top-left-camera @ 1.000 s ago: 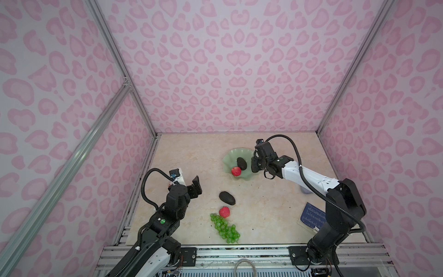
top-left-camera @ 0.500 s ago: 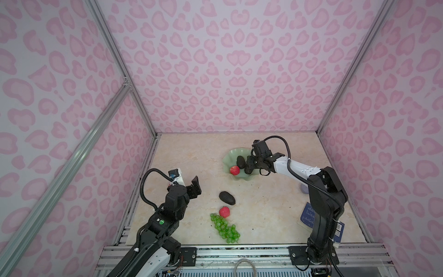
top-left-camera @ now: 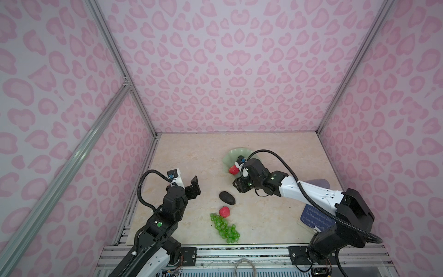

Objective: Place and organize the fake fruits in the fruit bowl
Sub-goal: 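Reach the right gripper to the last avocado on the table, then carry the avocado with the right gripper and release it in the bowl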

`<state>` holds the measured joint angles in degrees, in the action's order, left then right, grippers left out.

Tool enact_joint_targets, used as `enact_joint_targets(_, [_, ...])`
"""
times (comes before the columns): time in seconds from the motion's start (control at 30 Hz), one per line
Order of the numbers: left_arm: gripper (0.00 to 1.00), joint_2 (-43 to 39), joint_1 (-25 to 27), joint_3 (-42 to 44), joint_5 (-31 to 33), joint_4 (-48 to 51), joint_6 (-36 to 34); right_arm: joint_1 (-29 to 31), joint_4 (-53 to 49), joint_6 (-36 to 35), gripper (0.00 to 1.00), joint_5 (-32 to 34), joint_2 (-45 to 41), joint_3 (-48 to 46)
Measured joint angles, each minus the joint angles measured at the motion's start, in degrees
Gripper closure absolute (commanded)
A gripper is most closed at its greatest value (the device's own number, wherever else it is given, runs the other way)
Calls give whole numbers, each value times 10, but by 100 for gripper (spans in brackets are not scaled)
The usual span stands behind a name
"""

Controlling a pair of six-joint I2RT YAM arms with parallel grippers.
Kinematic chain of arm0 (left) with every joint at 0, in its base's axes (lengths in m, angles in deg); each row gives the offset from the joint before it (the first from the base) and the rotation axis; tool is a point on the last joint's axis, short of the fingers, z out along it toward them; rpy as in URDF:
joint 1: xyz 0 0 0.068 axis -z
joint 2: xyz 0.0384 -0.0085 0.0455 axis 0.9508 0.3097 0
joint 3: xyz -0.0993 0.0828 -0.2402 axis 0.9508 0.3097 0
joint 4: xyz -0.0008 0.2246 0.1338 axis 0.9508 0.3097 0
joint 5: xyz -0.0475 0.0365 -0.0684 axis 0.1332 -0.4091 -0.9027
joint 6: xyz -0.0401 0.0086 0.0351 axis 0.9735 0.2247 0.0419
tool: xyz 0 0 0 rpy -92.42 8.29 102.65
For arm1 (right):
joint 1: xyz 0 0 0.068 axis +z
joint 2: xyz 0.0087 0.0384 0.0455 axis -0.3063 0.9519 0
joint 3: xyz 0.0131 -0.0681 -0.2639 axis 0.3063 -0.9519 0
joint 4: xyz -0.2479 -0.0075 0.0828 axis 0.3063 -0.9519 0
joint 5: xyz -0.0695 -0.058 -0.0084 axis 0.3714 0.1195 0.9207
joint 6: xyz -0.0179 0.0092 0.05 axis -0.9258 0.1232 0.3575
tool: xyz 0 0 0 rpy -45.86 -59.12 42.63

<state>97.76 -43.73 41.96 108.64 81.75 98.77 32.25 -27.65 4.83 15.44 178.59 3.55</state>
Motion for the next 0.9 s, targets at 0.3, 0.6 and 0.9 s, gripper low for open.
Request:
enact_joint_targets(0.3, [12, -44, 0, 7, -17, 9, 4, 54, 5, 3, 36, 5, 79, 8])
enact_joint_targets(0.6, [11, -92, 0, 10, -87, 36, 7, 55, 22, 5, 39, 24, 155, 43])
enact_joint_targets(0.9, [11, -97, 0, 11, -177, 61, 9, 30, 14, 11, 72, 43, 130, 50])
